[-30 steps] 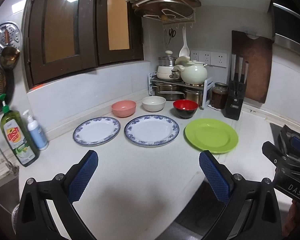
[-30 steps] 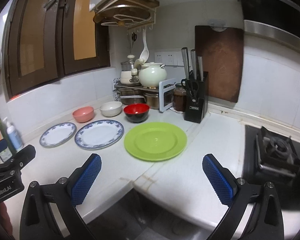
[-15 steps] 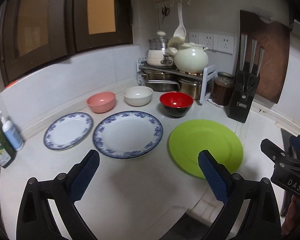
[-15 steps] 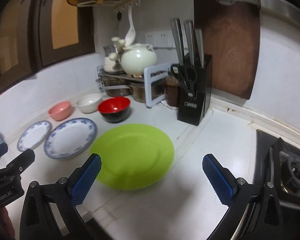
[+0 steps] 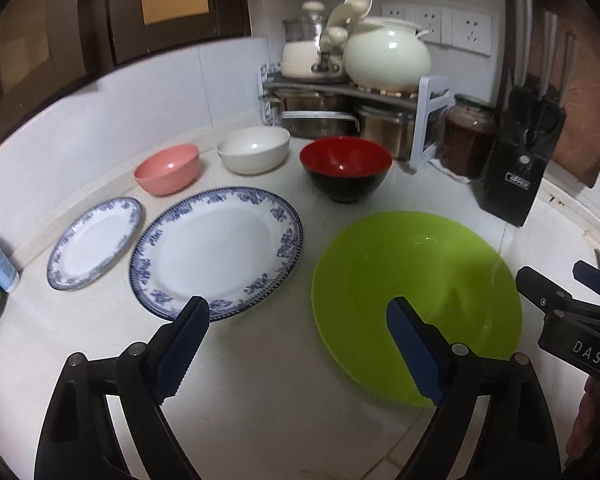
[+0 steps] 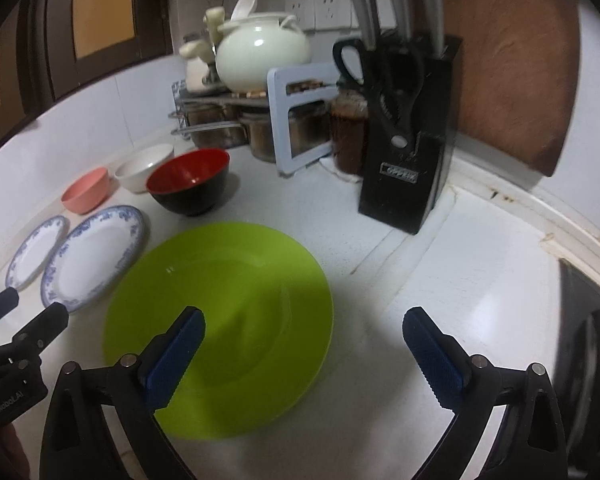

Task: Organize plates and bowls
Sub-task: 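Move both tools down to the rim of the lime-green plate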

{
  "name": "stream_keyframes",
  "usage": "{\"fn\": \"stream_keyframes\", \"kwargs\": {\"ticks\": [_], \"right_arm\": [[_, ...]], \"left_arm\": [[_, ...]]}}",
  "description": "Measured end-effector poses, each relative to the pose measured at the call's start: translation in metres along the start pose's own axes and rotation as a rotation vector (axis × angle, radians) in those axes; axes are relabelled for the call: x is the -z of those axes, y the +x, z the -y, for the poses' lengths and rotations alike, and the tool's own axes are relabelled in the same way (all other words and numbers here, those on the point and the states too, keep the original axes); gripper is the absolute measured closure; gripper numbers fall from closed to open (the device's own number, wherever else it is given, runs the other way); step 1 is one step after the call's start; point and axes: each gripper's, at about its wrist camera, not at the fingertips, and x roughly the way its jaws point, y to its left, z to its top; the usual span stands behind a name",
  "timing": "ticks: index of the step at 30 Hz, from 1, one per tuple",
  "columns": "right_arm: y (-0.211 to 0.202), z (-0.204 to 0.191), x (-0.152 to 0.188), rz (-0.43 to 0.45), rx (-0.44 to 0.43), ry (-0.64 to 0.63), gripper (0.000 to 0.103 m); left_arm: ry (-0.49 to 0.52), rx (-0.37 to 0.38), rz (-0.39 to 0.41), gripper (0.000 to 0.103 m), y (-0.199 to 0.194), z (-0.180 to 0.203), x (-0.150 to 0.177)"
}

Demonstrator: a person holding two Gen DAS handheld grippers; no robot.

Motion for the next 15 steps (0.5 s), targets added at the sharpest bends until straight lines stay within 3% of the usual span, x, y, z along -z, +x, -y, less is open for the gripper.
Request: {"fn": "stream_keyframes", "kwargs": {"ticks": [15], "right_arm": [[0.058, 0.012, -0.005, -0.082, -0.04, -0.023, 0.023]], "left_arm": [[0.002, -0.009, -0.098, 0.031, 0.058, 0.022, -0.003]]}}
